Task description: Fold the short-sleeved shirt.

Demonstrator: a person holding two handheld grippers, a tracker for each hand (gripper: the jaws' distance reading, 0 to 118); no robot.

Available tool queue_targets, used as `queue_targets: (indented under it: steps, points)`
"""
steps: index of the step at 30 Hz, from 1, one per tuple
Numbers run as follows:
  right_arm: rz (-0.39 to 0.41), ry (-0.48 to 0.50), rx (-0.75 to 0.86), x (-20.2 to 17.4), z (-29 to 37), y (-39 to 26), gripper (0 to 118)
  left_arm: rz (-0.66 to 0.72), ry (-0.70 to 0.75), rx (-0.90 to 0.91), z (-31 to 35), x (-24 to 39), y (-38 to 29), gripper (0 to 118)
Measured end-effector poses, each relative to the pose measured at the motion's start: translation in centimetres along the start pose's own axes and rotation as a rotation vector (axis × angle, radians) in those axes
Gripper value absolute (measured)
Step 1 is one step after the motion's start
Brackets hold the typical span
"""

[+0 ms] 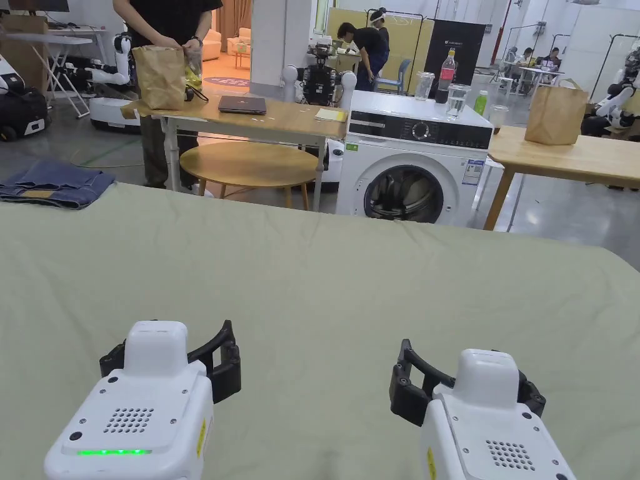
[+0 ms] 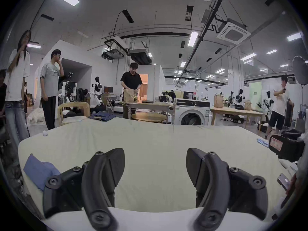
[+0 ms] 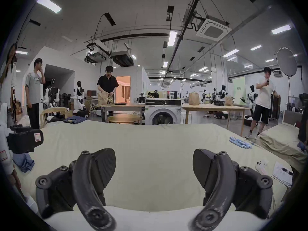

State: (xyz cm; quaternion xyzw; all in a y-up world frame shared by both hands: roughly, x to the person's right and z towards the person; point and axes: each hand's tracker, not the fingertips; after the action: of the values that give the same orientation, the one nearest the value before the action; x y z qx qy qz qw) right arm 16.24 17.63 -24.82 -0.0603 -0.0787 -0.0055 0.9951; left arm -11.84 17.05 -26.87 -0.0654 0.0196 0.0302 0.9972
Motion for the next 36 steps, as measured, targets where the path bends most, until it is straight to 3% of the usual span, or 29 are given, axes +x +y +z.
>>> queue_targets:
  steps: [7, 14, 23, 36]
  points:
    - [-0.032, 0.014, -0.015, 0.2, -0.6, 0.2, 97, 0.045, -0.069, 0.046, 0.4, -0.8, 0.4, 84]
    - [-0.079, 0.052, -0.071, -0.1, -1.3, 0.2, 97, -0.025, -0.019, 0.054, 0.7, -0.6, 0.8, 89]
    - [-0.032, 0.062, -0.083, -0.8, -1.2, 0.1, 97, 0.045, -0.008, -0.005, 0.3, -1.2, 0.2, 91]
    - [-0.161, 0.036, -0.140, 0.8, -2.1, 0.2, 97, 0.096, -0.065, -0.039, -0.1, -1.5, 0.5, 91]
